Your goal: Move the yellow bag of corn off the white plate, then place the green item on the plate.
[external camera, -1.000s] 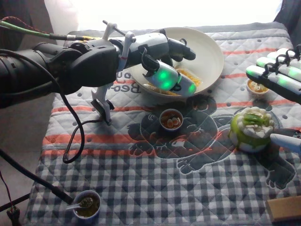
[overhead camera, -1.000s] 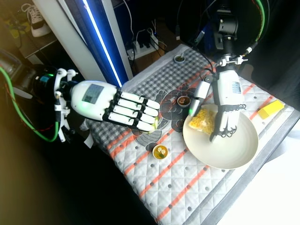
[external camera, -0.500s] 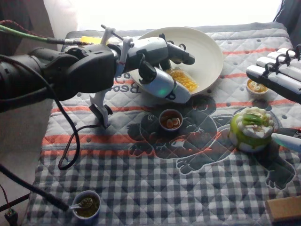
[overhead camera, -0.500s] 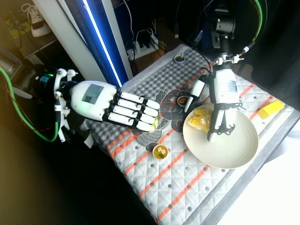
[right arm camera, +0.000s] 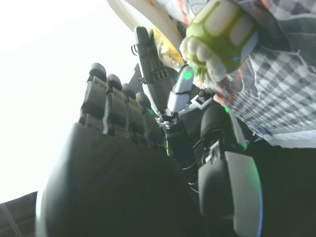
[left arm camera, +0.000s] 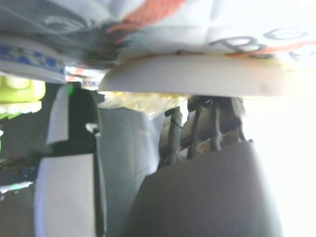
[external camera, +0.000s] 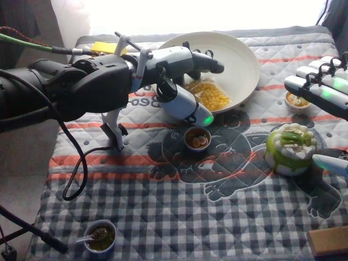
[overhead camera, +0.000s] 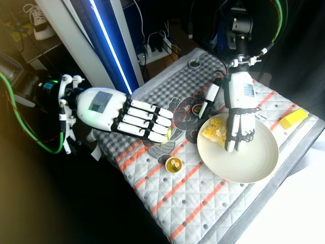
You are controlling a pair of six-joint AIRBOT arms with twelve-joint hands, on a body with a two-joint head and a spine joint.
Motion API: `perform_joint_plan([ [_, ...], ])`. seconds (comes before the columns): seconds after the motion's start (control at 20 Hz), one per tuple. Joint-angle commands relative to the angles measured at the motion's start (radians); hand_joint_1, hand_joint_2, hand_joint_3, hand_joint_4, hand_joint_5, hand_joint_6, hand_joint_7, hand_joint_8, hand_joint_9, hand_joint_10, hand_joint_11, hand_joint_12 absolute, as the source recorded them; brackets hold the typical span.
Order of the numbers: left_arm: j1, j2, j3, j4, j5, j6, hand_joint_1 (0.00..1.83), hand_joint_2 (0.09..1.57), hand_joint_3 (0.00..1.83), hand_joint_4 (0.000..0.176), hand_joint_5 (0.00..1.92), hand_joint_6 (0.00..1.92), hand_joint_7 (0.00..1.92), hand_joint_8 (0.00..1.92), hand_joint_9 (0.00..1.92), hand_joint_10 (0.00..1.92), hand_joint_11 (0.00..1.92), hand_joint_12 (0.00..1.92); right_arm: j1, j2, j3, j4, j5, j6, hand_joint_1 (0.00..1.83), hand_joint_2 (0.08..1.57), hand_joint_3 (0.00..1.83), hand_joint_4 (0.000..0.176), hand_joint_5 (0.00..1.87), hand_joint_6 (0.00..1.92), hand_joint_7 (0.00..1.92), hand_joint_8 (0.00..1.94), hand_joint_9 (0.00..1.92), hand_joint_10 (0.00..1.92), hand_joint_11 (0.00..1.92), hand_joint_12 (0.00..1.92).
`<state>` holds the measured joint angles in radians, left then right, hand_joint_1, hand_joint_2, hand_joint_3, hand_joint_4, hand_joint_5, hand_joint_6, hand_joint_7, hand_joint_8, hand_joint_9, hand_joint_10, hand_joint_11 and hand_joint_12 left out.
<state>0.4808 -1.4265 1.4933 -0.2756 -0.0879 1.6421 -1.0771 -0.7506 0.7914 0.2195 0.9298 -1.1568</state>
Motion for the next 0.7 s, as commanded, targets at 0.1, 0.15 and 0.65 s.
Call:
perform_joint_plan([
  [0.1, 0.008, 0.002, -0.007, 0.005, -0.061, -0.003, 0.91, 1.3, 0.08, 0.0, 0.57, 1.57, 0.05, 1.87, 0.08, 1.92, 0.21, 1.92, 0.005, 0.0, 0.004, -0.004, 0.12, 0.001, 0.55, 1.32, 0.01, 0.0, 0.0, 0.0, 0.0, 0.0, 0.0, 0.0, 0.0, 0.0],
  [0.15, 0.009, 0.002, -0.007, 0.005, -0.061, -0.003, 1.08, 1.35, 0.05, 0.0, 0.64, 1.47, 0.33, 1.91, 0.36, 1.92, 0.61, 1.92, 0.005, -0.001, 0.004, -0.003, 0.12, 0.001, 0.53, 1.32, 0.01, 0.0, 0.0, 0.0, 0.0, 0.0, 0.0, 0.0, 0.0, 0.0],
  [0.65, -0.001, 0.048, -0.056, 0.005, -0.123, -0.003, 1.05, 1.29, 0.03, 0.0, 0.61, 1.44, 0.73, 1.42, 0.79, 1.64, 0.89, 1.84, 0.003, -0.001, 0.004, -0.002, 0.12, 0.002, 0.5, 1.33, 0.0, 0.0, 0.0, 0.0, 0.0, 0.0, 0.0, 0.0, 0.0, 0.0],
])
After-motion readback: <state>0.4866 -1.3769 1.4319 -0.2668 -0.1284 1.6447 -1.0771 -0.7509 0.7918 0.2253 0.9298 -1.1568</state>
